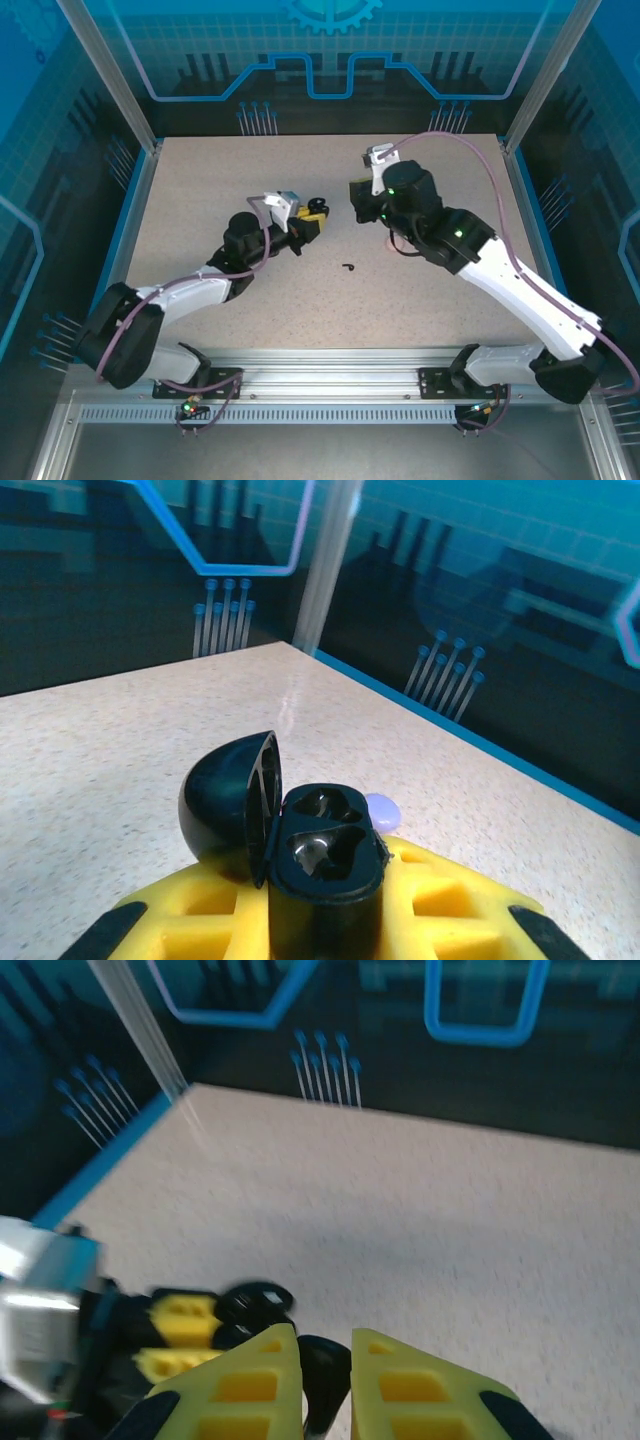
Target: Insert the wireless bluetooth earbuds into the charging case
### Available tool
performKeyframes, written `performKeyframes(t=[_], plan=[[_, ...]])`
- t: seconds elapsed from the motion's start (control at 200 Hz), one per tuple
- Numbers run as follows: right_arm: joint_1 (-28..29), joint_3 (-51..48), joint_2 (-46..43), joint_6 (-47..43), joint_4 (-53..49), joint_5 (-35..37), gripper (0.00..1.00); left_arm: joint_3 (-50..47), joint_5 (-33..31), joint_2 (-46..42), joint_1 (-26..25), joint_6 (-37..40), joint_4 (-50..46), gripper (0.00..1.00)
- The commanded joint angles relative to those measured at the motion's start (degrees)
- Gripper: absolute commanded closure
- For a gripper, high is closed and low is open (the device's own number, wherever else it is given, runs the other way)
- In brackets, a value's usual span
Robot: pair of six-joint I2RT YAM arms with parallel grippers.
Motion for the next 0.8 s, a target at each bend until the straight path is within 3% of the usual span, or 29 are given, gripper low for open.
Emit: performKeyframes(t=[0.0, 0.22, 0.795], plan=[[-0.7, -3.6, -2.1, -7.5, 6.6, -5.5, 0.86, 1.6, 5.9, 2.1, -1.9, 6.9, 8.8, 1.0], [-1.9, -9.2, -4.5, -8.9, 11.8, -12.6, 0.88, 6.8, 9.3, 4.6, -5.2, 13.8, 6.4, 1.0], [-6.3, -18.1, -10.8, -5.5, 16.9, -19.6, 0.89, 8.8, 11.4, 1.0, -6.8, 14.8, 4.5, 1.0]])
